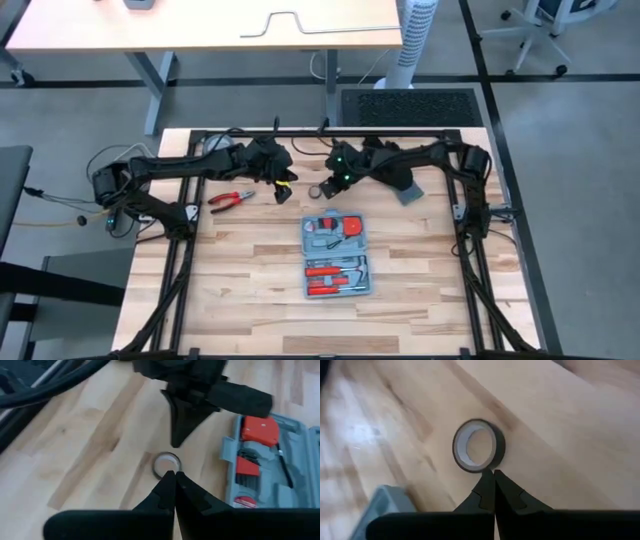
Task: Prefit tool cases
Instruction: Put the black electrical tape into the gray prefit tool case
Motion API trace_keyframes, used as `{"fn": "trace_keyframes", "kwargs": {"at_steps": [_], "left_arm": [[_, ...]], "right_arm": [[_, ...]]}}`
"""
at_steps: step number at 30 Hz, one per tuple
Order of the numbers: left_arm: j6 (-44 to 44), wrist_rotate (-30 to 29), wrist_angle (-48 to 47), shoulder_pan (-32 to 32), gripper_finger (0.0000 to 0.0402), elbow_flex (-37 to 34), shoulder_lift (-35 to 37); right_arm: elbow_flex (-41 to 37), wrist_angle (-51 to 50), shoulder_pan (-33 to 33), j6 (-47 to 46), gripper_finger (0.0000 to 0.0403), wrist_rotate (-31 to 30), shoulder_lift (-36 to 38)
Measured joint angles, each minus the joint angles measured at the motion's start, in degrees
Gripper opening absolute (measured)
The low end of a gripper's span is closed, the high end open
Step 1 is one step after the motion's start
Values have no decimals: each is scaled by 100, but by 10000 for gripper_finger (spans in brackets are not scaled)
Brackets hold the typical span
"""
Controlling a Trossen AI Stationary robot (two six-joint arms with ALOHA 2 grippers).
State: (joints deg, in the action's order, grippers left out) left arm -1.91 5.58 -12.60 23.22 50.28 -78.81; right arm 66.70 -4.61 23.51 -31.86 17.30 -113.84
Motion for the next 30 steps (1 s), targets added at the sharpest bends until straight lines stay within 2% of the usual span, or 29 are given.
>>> {"fn": "trace_keyframes", "kwargs": {"at_steps": [9,13,16,19,24,30], "left_arm": [[-5,-194,7,0,0,2,-19],[-33,-176,58,-2,0,11,-355],[-334,65,281,-9,10,15,-780],[-528,160,179,-38,31,250,-1269],[-181,397,-209,-52,83,882,-1927],[276,56,-1077,-52,160,1707,-2495]], "right_arm": [[7,180,-178,-264,0,-39,65],[9,21,-3,-259,0,-140,349],[11,-357,152,-113,2,-194,780],[11,-805,289,74,3,-480,1325],[20,-1311,495,173,4,-823,2087],[20,-1855,502,267,9,-1010,2573]]}}
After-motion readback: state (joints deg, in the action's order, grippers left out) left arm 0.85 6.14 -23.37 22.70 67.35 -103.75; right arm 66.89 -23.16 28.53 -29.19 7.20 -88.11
